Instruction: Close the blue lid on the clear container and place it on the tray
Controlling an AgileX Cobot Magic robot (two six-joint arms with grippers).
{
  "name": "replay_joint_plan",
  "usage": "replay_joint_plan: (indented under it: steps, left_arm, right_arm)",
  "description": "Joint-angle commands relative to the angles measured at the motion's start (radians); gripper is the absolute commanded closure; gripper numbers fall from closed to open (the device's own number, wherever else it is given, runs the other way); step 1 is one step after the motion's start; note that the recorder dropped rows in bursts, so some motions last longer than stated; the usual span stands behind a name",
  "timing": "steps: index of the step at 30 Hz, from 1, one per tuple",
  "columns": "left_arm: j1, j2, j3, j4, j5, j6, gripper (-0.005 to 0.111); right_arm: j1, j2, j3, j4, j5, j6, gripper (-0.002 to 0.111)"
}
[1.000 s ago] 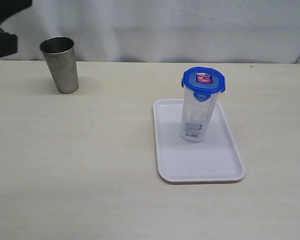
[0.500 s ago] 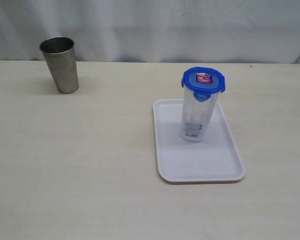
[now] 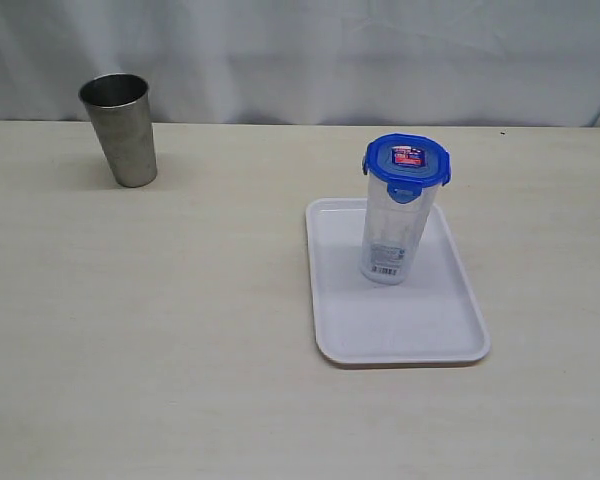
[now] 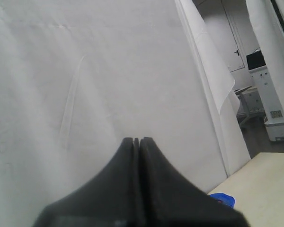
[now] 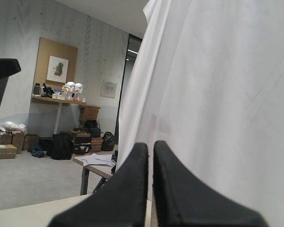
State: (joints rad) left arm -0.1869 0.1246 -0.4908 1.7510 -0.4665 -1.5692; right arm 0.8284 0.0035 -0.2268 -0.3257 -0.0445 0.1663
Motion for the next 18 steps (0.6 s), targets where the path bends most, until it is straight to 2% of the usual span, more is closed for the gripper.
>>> replay_joint_plan:
  steps: [1,18]
  left_arm:
    - [0.001,-0.014,0.007,-0.007,-0.032,-0.009,0.107]
    - [0.001,-0.014,0.007,-0.007,-0.042,-0.009,0.107]
  right_arm:
    - [-0.005,-0.004,0.005,0.004,-0.004,0.003,0.104]
    - [-0.005,-0.004,0.005,0.004,-0.004,0.003,0.104]
